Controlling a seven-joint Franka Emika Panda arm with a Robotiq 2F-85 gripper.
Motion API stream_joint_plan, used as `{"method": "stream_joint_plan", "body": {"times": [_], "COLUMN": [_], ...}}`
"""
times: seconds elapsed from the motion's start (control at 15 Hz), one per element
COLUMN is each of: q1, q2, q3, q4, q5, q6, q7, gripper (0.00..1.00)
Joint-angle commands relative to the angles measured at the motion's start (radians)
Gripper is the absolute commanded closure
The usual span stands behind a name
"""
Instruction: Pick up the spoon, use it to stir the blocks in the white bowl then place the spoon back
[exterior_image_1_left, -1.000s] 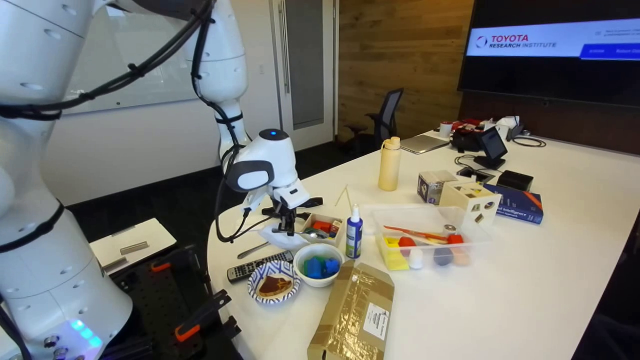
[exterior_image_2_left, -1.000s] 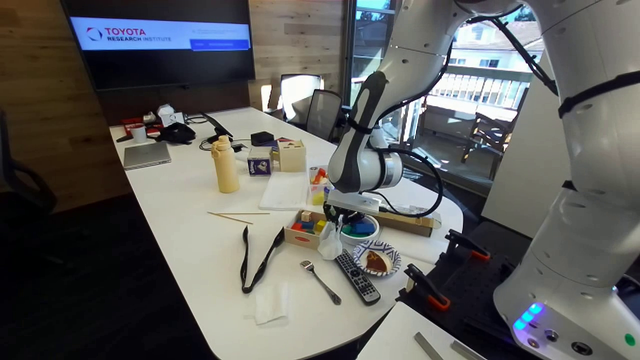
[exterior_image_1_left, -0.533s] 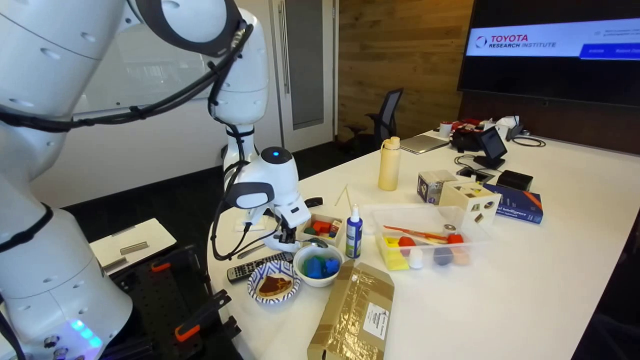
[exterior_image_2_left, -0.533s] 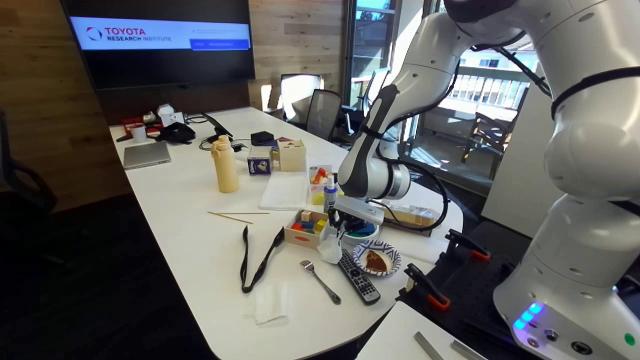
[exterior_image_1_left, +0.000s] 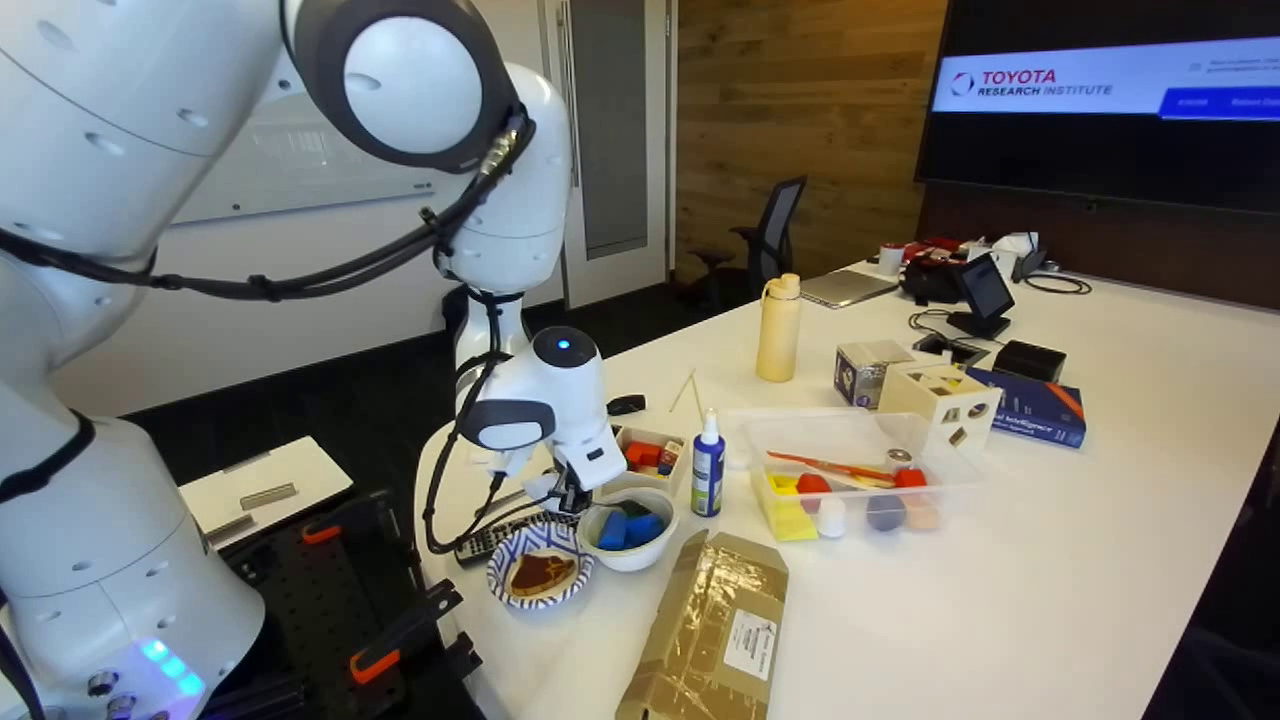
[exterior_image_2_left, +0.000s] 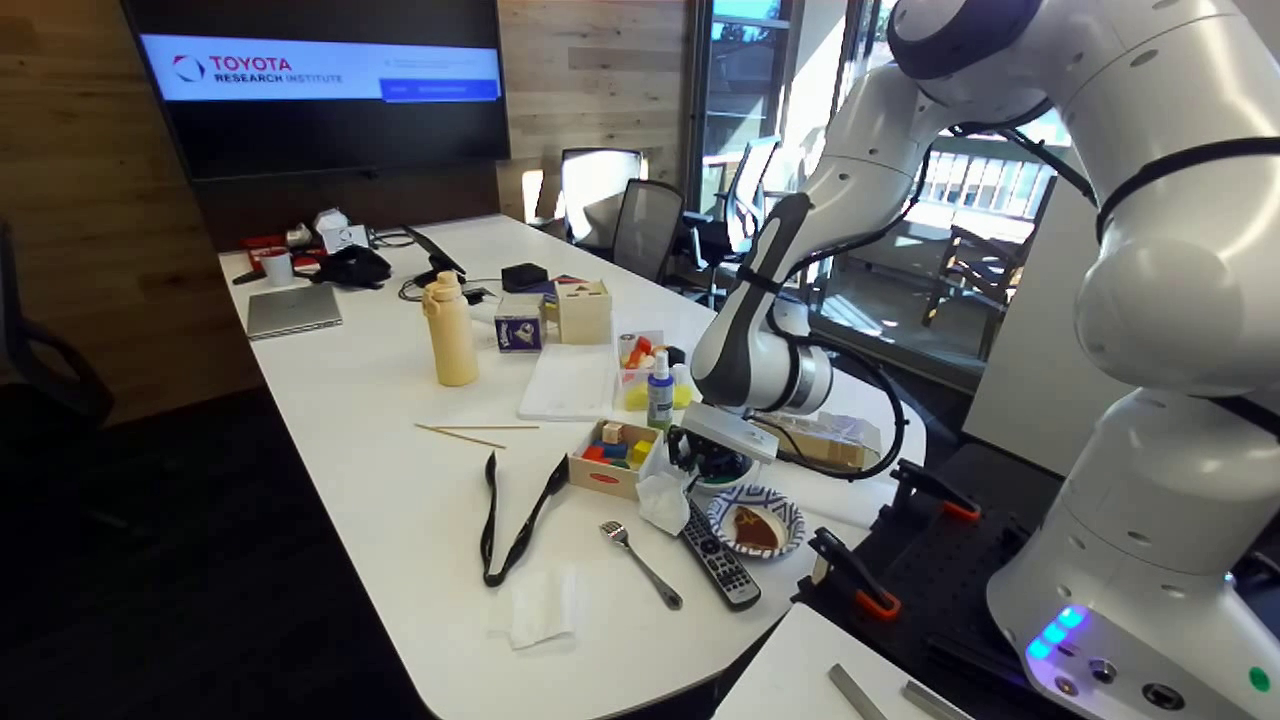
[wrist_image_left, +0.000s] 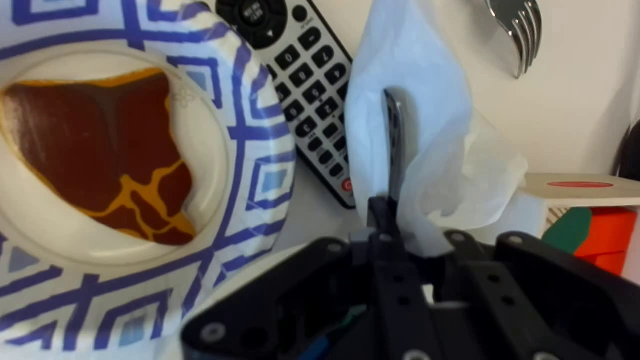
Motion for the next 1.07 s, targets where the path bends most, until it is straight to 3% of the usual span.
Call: {"method": "stream_joint_plan", "body": {"times": [0.0,0.33,0.8,1.0], "q1": [0.004,0.082,0.229,0.246], "q2": [-0.01,-0.108,-0.254,-0.273], "q3": [-0.012,-0.065,-0.157,-0.148], "q4": [-0.007,-0.045,-0.056,-0.051], "q5": [0.007,0.05,0.114,0.131], "q6": [-0.003,-0.068,-0.243,-0.214], "q7": [0.0,0.014,-0.007,-0.031], "gripper": [0.98,0.98,0.98,0.98]}}
